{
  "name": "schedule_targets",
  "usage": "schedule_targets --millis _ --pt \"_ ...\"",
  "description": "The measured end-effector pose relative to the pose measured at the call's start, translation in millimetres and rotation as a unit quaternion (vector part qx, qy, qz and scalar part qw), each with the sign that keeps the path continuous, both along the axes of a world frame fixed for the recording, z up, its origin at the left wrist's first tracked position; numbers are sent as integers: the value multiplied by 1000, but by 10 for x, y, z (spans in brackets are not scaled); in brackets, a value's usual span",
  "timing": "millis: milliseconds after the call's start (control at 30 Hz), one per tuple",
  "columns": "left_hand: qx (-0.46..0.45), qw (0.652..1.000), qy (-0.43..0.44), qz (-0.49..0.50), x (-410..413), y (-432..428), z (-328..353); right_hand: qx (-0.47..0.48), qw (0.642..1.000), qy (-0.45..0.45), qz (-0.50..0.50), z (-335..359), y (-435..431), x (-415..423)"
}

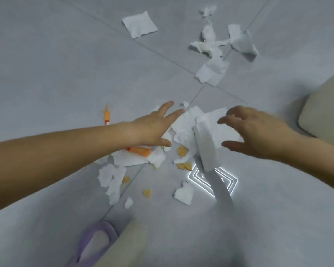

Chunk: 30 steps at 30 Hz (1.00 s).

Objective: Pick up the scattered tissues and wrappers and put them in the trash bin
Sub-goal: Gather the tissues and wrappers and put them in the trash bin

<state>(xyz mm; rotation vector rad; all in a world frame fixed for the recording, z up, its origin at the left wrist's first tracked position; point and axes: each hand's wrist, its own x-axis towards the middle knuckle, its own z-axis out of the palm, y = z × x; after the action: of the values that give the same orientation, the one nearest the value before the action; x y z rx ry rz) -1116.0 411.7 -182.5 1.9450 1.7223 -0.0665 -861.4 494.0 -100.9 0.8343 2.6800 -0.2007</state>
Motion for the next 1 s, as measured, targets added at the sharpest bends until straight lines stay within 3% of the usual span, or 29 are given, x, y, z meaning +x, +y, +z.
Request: schedule_targets --millis 100,200,433,600,700,800,900,1000 --pt "-45 999 10 2 -112 -303 -186 -82 984 -117 105 -215 -247 -118" --pt "-72 997 0 37 -242 -528 -242 -156 972 -136 112 -401 -415 -172" --pt "-46 994 -44 84 -418 -1078 -297 -188 974 -67 110 -1195 -995 -305" --pt "-97 993 -61 -23 -42 -1502 -583 -176 970 -26 166 -1505 -1161 -194" --pt "-57 993 -37 -98 75 -1517 -729 -194 973 15 123 -1493 -1093 -142" --pt "-30 992 -43 -115 104 -1441 -782 -197 976 91 -9 -1422 -939 -203" --pt "-45 995 -56 -75 92 -1357 -800 -199 957 167 -131 -1399 -813 -318" --pt "-61 993 -102 23 105 -1268 -754 -179 965 120 -149 -1451 -774 -394"
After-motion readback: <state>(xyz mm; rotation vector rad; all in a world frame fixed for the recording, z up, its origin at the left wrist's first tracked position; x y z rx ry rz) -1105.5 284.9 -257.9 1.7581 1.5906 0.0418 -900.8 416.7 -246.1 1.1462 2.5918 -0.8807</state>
